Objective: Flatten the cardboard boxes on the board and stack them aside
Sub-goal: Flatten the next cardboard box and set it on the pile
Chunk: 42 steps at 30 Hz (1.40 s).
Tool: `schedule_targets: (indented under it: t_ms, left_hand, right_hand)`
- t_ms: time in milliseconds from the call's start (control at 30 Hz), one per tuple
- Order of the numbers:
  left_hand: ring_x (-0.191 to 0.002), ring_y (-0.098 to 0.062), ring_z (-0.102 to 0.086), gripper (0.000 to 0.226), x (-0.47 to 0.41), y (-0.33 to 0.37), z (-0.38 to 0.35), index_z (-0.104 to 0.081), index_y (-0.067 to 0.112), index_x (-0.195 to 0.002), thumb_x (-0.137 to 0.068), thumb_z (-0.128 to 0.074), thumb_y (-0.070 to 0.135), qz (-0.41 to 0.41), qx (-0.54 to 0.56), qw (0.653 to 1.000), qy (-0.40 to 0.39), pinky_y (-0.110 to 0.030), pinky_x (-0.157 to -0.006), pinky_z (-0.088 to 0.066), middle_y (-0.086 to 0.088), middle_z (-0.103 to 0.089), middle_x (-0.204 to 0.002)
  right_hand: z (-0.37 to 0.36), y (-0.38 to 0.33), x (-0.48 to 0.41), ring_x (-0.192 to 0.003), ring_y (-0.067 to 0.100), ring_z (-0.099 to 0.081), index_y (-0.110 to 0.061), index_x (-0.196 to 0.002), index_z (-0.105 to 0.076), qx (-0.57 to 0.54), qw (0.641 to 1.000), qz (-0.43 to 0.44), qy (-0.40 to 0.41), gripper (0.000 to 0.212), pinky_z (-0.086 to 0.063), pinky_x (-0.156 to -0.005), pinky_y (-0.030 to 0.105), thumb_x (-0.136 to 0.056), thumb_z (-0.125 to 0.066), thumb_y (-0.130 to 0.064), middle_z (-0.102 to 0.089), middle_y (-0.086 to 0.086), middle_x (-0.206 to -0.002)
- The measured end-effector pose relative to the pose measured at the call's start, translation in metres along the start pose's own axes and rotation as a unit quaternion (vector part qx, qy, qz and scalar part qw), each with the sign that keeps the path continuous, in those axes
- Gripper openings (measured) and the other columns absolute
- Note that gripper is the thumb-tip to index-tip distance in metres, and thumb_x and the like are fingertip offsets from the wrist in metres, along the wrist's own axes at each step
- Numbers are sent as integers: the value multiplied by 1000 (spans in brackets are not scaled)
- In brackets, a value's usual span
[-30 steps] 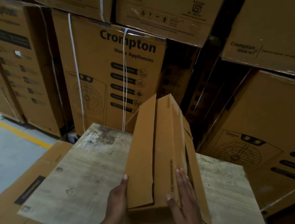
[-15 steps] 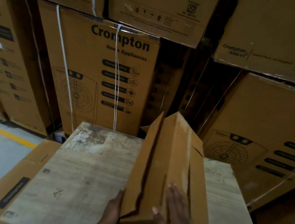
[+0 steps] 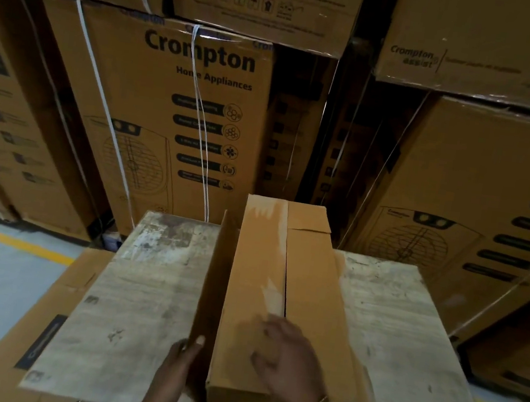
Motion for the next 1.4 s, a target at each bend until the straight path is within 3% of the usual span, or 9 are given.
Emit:
schedule_targets:
  t_ms: [100,200,433,600,900,1100,1200,1333,1400]
  left_hand:
    - [-134,-19,-44,97,19,39,-6,-37,29,-149,-71,-58,84,-151,-286,946,10,-39,-110,-38,4,-39,-153]
    - [-152,-16,-4,111,34,63,-48,-16,35,-156,-66,-51,89,-296,-511,805,-62,-40,-121,-17,13,-3,-165]
    - [-152,-22,10,125,18,95,-114,5,27,-158,-70,-79,55,-240,-706,636,-200,-49,-121,-1,5,8,-166]
    - [-134,-33,-30,112,34,107,-142,-25,21,-149,-59,-91,31,-246,-746,598,-160,-48,-100,-43,-2,-30,-141]
    - [-126,-31,-31,99,72,120,-139,-27,19,-140,-63,-88,31,-304,-768,563,22,-51,-91,-44,-8,-26,-136]
    - [-91,-29,-54,64,148,91,-112,-57,18,-120,-61,-81,28,-484,-606,605,180,-49,-80,-41,-7,-52,-108]
    - [-84,-18,-60,42,190,53,-96,-63,31,-98,-64,-72,54,-509,-524,656,190,-45,-82,-35,8,-58,-89]
    - [-104,9,-56,85,200,26,-85,-66,43,-95,-67,-6,97,-284,-550,783,60,-33,-95,-29,25,-65,-103]
    - [-107,3,-56,86,181,20,-73,-64,39,-104,-70,-9,95,-190,-494,847,43,-29,-98,-37,17,-65,-112]
  right_hand:
    - [25,58,-4,-151,26,-9,-35,-155,-20,74,987,-143,3,93,-19,-119,44,-77,-45,-79,-6,-4,-166]
    - [21,87,-2,-151,38,1,-32,-157,0,32,968,-239,-75,127,-19,-118,52,-57,-40,-99,13,1,-165]
    - [20,79,-19,-147,49,3,-27,-157,6,46,952,-279,-116,137,-20,-119,54,-53,-56,-91,16,10,-164]
    - [34,82,-19,-147,43,-16,-23,-158,-9,-7,962,-253,-104,132,-28,-116,48,-53,-52,-91,-2,13,-165]
    - [81,132,-4,-126,22,-48,-34,-145,-45,-420,885,-197,-46,94,-46,-94,41,-60,-64,-67,-51,-2,-142]
    - [88,142,7,-111,28,-59,-39,-118,-61,-505,841,-186,-62,24,-55,-82,50,-95,-54,-38,-62,-1,-119]
    - [99,149,17,-96,29,-65,-25,-103,-68,-499,845,-187,-45,28,-53,-75,43,-93,-49,-42,-68,3,-108]
    - [108,161,29,-81,30,-65,-17,-88,-66,-465,864,-190,-27,38,-52,-66,39,-87,-46,-50,-68,7,-89]
    - [112,163,33,-77,29,-63,-16,-85,-61,-452,871,-191,-22,39,-52,-64,38,-79,-47,-52,-63,9,-84]
Point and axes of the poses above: each hand's wrist, its own x-axis away from the middle knuckle, its own z-axis out of the back of the hand, y = z × x, the point moved 6 cm from there along -x, towards the middle knuckle
